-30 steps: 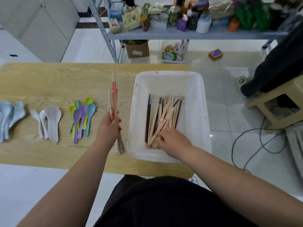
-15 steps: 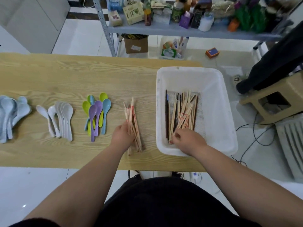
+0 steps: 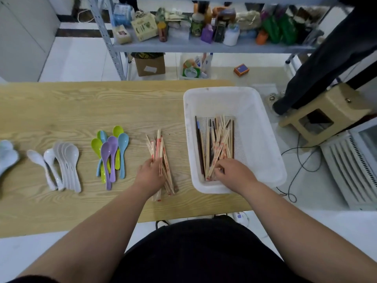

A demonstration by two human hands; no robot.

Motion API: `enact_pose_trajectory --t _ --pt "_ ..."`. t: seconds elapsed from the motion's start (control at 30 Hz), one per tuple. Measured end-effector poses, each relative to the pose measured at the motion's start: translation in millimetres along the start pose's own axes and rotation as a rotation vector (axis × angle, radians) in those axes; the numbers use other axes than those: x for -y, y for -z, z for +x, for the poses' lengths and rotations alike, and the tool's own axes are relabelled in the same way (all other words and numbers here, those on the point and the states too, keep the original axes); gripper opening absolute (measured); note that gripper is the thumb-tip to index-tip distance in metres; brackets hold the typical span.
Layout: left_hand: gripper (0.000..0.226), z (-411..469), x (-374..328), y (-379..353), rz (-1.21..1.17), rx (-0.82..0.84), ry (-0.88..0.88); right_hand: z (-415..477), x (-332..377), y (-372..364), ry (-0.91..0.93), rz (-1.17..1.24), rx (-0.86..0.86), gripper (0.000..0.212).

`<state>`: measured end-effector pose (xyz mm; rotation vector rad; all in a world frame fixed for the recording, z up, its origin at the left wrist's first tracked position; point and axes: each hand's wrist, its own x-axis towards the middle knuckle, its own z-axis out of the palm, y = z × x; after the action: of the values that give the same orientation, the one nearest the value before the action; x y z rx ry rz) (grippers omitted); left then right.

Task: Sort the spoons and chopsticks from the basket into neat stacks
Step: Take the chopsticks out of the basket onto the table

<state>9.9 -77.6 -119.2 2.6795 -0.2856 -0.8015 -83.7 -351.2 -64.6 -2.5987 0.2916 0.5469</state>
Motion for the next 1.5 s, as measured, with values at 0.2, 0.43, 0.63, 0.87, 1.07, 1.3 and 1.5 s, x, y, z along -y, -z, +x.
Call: enact_pose_trajectory --t 0.2,0.43,0.63,0.87,1.07,1.3,1.5 --pt "0.061 8 -23 18 -0.263 -0.224 0.085 4 -55 41 0.090 -0.018 -0.137 0.029" --pt "0.041 14 -126 29 -0.266 -0.532 -0.249 24 -140 61 0.308 -0.425 -0.198 0.035" --pt "0.040 30 -188 -9 0.055 -0.154 -0.252 26 -148 55 0.438 -0.437 -0.230 0.038" --pt "0.064 57 -220 -57 0.230 0.077 0.068 31 -154 53 0.462 -0.469 -0.216 0.039" --pt "0.053 70 -237 -62 0.189 0.146 0.198 34 -155 49 0.488 -0.462 -0.257 0.038" --pt "0.015 71 -239 -58 0.143 0.132 0.222 36 -156 46 0.495 -0.445 -0.294 0.035" --pt "0.033 68 -229 -57 0.045 0.083 0.198 36 -154 46 0.471 -0.460 -0.278 0.034"
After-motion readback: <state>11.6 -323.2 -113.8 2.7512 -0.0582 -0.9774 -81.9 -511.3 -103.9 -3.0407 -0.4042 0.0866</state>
